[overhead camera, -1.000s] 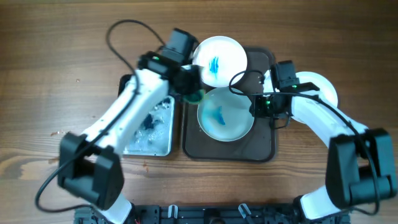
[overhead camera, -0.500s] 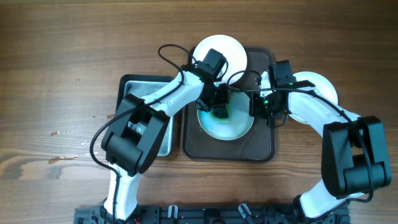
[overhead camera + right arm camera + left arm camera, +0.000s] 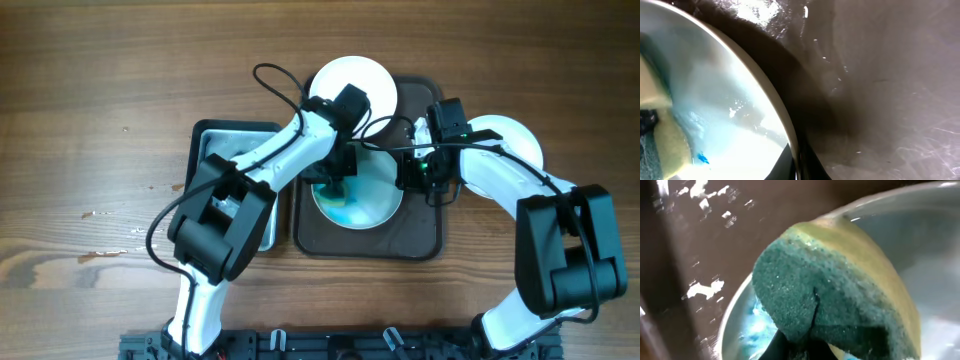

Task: Clean dirty plates on tray and stack at the side
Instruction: 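Scrub the held plate with the sponge in the left gripper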

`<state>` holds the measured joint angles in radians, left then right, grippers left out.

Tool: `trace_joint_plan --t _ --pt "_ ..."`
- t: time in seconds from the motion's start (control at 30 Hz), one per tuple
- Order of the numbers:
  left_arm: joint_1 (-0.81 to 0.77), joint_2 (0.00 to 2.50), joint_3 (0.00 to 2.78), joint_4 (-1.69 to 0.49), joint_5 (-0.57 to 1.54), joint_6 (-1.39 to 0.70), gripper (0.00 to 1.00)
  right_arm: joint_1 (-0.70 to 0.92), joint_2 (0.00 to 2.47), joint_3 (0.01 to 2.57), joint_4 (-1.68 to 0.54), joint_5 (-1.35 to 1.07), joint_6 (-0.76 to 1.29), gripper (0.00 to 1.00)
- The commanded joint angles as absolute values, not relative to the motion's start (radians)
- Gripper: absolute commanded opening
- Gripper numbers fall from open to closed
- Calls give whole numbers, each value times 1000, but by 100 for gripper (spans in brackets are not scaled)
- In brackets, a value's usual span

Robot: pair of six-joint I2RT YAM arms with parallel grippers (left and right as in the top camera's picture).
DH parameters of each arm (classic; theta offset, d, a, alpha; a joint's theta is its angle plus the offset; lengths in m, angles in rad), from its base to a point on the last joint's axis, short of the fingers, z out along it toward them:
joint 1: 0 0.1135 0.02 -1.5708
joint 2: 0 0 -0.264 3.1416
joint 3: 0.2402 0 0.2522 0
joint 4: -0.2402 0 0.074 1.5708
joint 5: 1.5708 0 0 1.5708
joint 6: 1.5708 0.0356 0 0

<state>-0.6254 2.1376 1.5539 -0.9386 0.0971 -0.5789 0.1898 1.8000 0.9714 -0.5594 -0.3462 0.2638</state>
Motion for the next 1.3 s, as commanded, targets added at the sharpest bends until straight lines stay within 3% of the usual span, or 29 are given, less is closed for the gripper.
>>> trace_joint_plan --t 0.0,0.17,0.4,0.7,1.1,1.27 --pt "-664 2192 1518 -789 340 -588 4 183 1838 968 -570 -289 271 4" --pt "-768 2193 1459 -661 495 -584 4 183 1838 968 -570 -286 271 5" --pt "-806 2193 1459 -685 487 -581 4 183 1838 968 -578 -286 272 4" --pt "-624 2191 1470 -904 -19 -614 4 183 1838 968 -578 -286 272 4" --pt "-572 2191 1500 -948 -138 -641 4 183 1838 968 -579 -286 272 4" --pt "-571 2191 1502 -976 -301 -711 4 183 1838 968 -582 -286 272 4"
